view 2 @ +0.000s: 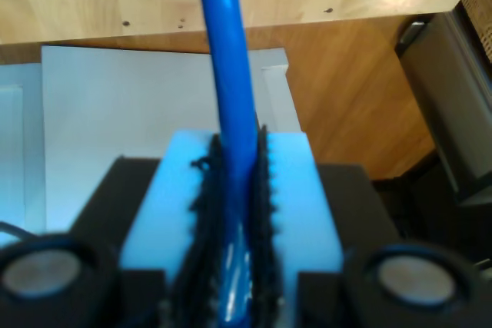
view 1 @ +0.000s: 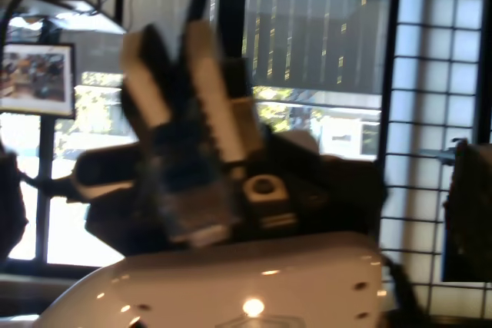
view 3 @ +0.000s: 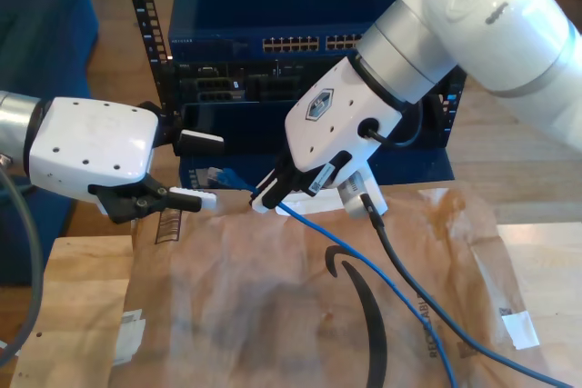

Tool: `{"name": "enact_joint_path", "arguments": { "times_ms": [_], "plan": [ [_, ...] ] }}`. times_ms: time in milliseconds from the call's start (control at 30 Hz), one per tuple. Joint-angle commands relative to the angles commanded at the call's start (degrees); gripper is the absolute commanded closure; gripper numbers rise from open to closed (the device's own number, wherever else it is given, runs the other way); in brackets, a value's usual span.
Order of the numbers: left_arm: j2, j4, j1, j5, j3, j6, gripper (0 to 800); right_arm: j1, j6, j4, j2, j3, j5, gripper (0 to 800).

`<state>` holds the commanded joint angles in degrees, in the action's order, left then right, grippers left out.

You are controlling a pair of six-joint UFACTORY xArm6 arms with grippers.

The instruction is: Grab the cable and plug it in

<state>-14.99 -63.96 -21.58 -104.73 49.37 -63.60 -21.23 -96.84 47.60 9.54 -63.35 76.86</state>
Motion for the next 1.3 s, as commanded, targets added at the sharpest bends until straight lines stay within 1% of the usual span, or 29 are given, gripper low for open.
{"name": "enact_joint_path", "arguments": {
  "times_ms": [67, 200, 500, 633, 700, 733, 767, 800, 933, 967, 1033, 1100, 1300],
  "plan": [
    [0.0, 0.1, -0.1, -1.6, 0.1, -0.3, 134, 0.1, 0.1, 0.0, -0.1, 0.0, 0.0, 788],
    [0.2, 0.1, -0.1, -2.2, -0.1, -2.1, 205, 0.4, 0.4, 0.0, 0.0, 0.2, 0.0, 787],
    [0.4, 0.1, -0.1, -2.1, 0.0, -2.5, 220, 0.4, 0.4, -0.1, 0.1, 0.4, 0.0, 786],
    [0.4, 0.3, -0.2, -1.9, 0.0, -2.8, 279, 0.4, 0.6, -0.1, 0.2, 0.4, 0.0, 786],
    [0.5, 0.3, -0.2, -1.9, 0.0, -3.4, 285, 0.4, 0.8, -0.1, 0.3, 0.4, -0.1, 786],
    [0.6, 0.3, -0.2, -1.9, 0.0, -3.6, 303, 0.4, 0.8, -0.1, 0.3, 0.4, -0.1, 786],
    [1.1, 0.3, -0.2, -1.9, 0.0, -3.7, 326, 0.4, 0.8, -0.1, 0.3, 0.3, -0.1, 786],
    [1.6, 0.3, -0.3, -2.0, 0.1, -3.8, 333, 0.4, 0.9, -0.1, 0.4, 0.3, -0.1, 786],
    [2.0, 0.1, -0.3, -1.9, 0.1, -4.5, 386, 0.4, 0.9, -0.1, 0.3, 0.4, -0.1, 786],
    [2.1, 0.1, -0.3, -1.9, 0.2, -4.5, 413, 0.4, 1.0, -0.1, 0.3, 0.4, 0.0, 786],
    [2.1, 0.1, -0.3, -1.9, 0.2, -4.7, 420, 0.4, 0.9, -0.1, 0.3, 0.4, -0.1, 786],
    [2.3, 0.1, -0.3, -1.9, 0.3, -5.3, 455, 0.4, 1.0, -0.2, 0.4, 0.4, -0.1, 784],
    [2.4, 0.3, -0.4, -2.1, 0.4, -7.0, 497, 0.4, 1.0, -0.3, 0.4, 0.6, -0.1, 784]
  ]
}}
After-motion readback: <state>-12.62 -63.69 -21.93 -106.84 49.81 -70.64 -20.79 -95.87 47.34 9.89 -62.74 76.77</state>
